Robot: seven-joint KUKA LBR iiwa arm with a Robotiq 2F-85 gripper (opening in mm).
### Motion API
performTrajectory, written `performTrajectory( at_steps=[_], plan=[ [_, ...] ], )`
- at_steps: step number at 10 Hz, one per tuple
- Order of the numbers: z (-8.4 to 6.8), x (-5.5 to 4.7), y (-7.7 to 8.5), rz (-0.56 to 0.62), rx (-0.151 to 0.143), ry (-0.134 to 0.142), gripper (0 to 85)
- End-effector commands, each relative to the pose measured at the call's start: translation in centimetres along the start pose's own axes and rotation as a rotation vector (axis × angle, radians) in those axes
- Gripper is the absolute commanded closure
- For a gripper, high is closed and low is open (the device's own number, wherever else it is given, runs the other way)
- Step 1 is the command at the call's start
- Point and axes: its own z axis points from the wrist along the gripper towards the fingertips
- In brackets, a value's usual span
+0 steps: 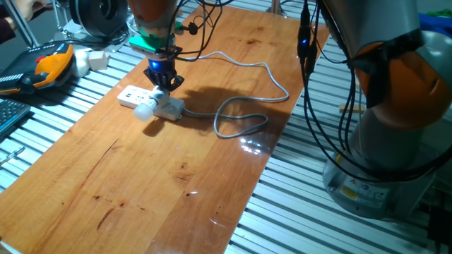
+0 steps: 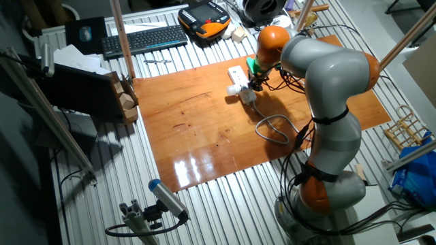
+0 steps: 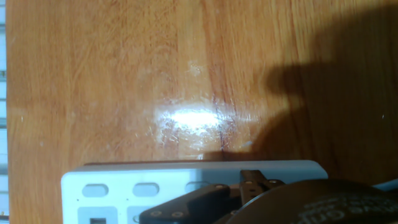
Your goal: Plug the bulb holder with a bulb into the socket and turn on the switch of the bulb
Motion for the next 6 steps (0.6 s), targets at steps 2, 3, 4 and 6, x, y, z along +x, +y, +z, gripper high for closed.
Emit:
performTrajectory(
  at_steps=[2,3,4,6],
  plan=[
    [0.25,-0.01,-0.05,0.002,-0.003,0.0,85.0],
    [0.42,-0.02,-0.05,0.004,-0.003,-0.002,85.0],
    [0.58,-0.03,-0.07,0.005,-0.006,-0.002,85.0],
    [0.83,-0.05,-0.13,0.005,-0.009,-0.002,85.0]
  ],
)
